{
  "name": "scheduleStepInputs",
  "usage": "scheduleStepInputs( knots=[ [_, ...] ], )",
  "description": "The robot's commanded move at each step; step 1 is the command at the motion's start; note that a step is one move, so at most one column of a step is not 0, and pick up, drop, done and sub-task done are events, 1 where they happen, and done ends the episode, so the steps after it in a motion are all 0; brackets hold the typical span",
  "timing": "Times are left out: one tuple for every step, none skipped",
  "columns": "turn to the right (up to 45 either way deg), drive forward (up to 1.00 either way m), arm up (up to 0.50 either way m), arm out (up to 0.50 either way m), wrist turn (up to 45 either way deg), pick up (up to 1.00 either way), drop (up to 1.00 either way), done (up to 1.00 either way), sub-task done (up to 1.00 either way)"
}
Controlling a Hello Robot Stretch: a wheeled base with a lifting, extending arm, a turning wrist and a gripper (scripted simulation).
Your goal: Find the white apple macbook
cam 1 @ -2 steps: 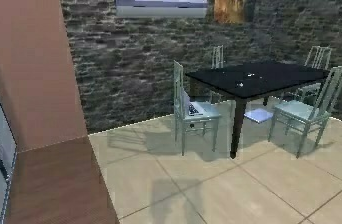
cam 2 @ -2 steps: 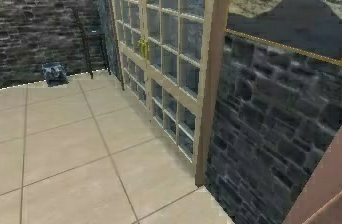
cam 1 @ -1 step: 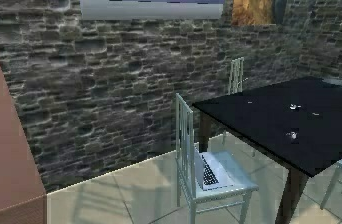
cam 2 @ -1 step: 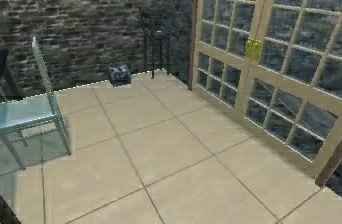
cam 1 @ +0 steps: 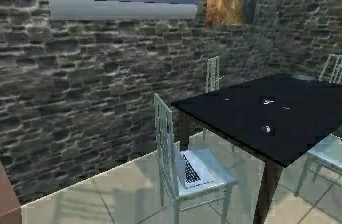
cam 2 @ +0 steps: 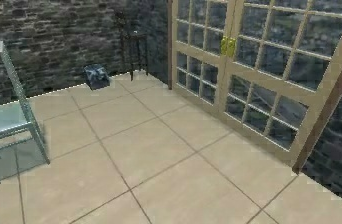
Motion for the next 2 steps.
scheduleStepInputs(
  knots=[
    [0.0, 0.20, 0.00, 0.00, 0.0, 0.00, 0.00, 0.00, 0.00],
    [0.0, 0.00, 0.00, 0.00, 0.0, 0.00, 0.00, 1.00, 0.00]
  ],
)
